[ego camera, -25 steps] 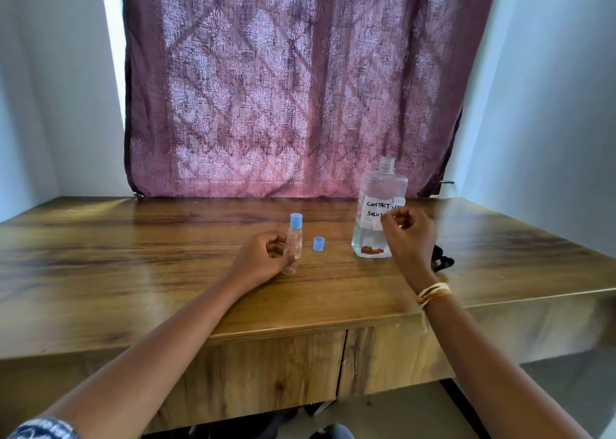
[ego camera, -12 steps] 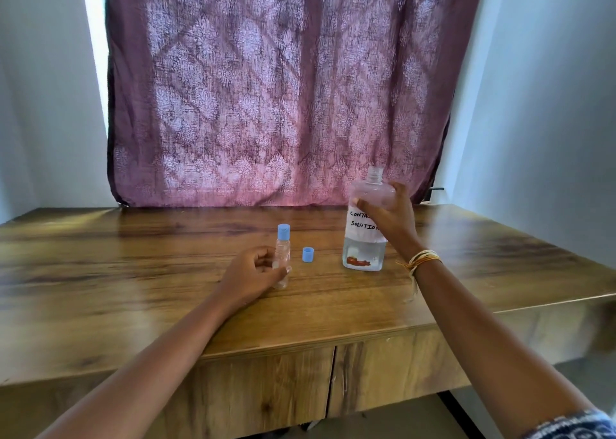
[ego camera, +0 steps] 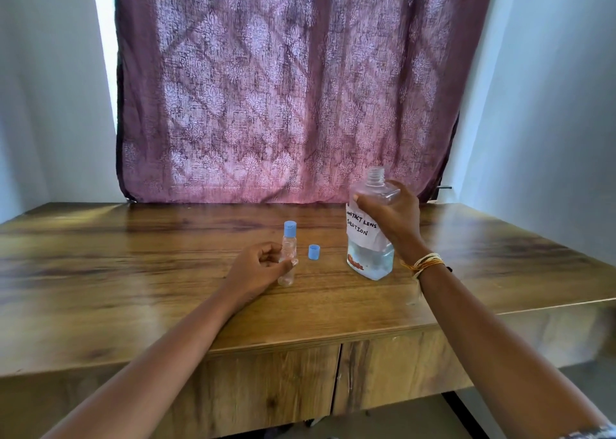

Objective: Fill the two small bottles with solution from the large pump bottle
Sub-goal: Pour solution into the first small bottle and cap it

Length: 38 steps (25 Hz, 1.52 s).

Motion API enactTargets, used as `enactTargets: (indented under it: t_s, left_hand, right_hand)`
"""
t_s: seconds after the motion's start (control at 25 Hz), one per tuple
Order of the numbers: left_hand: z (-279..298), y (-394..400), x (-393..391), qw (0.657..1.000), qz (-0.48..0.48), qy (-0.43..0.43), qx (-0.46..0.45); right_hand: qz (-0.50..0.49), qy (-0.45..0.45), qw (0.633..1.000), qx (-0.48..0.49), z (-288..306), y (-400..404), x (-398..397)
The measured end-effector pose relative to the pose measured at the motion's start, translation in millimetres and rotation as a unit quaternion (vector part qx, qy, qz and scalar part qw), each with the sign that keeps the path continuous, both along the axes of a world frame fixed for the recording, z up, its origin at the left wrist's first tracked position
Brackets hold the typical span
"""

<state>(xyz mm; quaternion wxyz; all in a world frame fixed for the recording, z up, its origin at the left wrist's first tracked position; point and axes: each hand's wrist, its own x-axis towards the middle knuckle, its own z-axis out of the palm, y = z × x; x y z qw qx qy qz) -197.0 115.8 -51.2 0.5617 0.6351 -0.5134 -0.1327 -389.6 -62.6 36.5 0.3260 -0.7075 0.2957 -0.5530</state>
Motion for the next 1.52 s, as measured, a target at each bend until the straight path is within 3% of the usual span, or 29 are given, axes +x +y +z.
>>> enactTargets:
  t_s: [0.24,0.6,1.16,1.52]
  left_hand:
    - [0.4,-0.2,1.0,1.0,-0.001,0.005,-0.01]
    - [1.0,-0.7,-2.5,0.999,-0.026,0.036,-0.024]
    - [10.4,4.1,-12.8,0.997,-0.043,0.059,-0.034]
    - [13.5,6.8,-14.8,0.997,-0.039,0.052,-0.042]
  right_hand:
    - [-0.009,0.044,0.988,-0.145,-11.8,28.9,8.9]
    - [0.033,0.179,0.913,-0.365,-36.8,29.0,19.9]
    - [0.01,0.248,0.843,-0.477,-41.6,23.6,33.7]
    - [0.0,0.266,0.825,-0.498,-36.8,20.7,33.8]
